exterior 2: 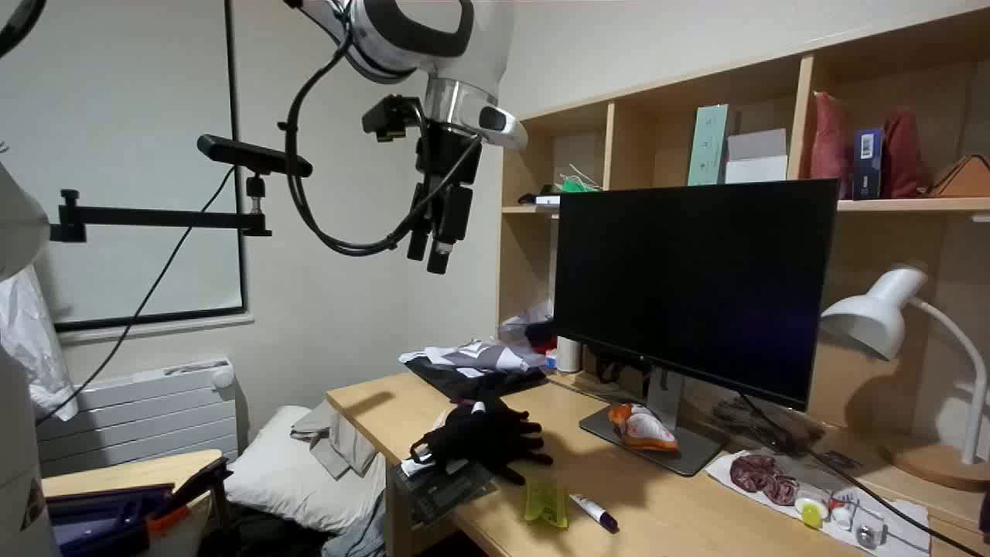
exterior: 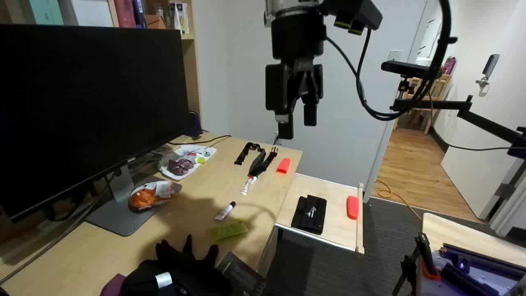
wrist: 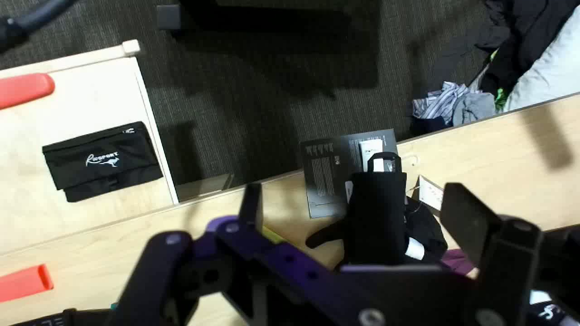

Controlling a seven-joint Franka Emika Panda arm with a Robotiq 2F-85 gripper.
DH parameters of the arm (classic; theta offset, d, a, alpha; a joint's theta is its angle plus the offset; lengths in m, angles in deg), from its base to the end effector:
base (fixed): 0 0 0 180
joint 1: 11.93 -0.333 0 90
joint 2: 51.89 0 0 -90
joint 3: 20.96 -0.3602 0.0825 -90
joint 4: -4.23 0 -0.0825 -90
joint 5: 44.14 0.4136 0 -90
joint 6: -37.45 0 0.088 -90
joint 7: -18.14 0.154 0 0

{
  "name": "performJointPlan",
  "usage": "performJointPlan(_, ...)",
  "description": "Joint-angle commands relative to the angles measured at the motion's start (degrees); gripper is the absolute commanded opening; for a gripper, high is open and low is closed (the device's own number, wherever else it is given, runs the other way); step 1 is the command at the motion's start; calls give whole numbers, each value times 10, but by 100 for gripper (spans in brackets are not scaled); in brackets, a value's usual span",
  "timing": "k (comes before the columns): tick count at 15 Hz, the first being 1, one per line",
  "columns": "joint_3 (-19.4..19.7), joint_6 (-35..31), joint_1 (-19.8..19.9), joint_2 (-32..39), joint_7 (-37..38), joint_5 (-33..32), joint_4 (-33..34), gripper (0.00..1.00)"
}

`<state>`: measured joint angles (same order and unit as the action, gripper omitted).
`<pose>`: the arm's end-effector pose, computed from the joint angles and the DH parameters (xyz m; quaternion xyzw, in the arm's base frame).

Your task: Put the marker on the top compartment of the dresser

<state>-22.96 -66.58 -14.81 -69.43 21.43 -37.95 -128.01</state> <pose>0.4359 0.0515 0.4363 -0.9946 0.0054 0.0958 0.0391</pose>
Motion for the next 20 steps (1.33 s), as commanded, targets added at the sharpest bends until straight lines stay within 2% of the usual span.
performJointPlan(1,-2,1,2,0,-1,0,1,100)
performJointPlan(5,-6,-79,4,14,-7,-26,-29,100)
performJointPlan(9,-6,-191,8,43,-12,-74,-67,100)
performJointPlan(13,6,-290,20,113,-14,-121,-74,100)
performJointPlan(17,26,-341,30,204,-21,-125,-50,100)
performJointPlan(20,39,-348,36,270,-32,-123,-17,100)
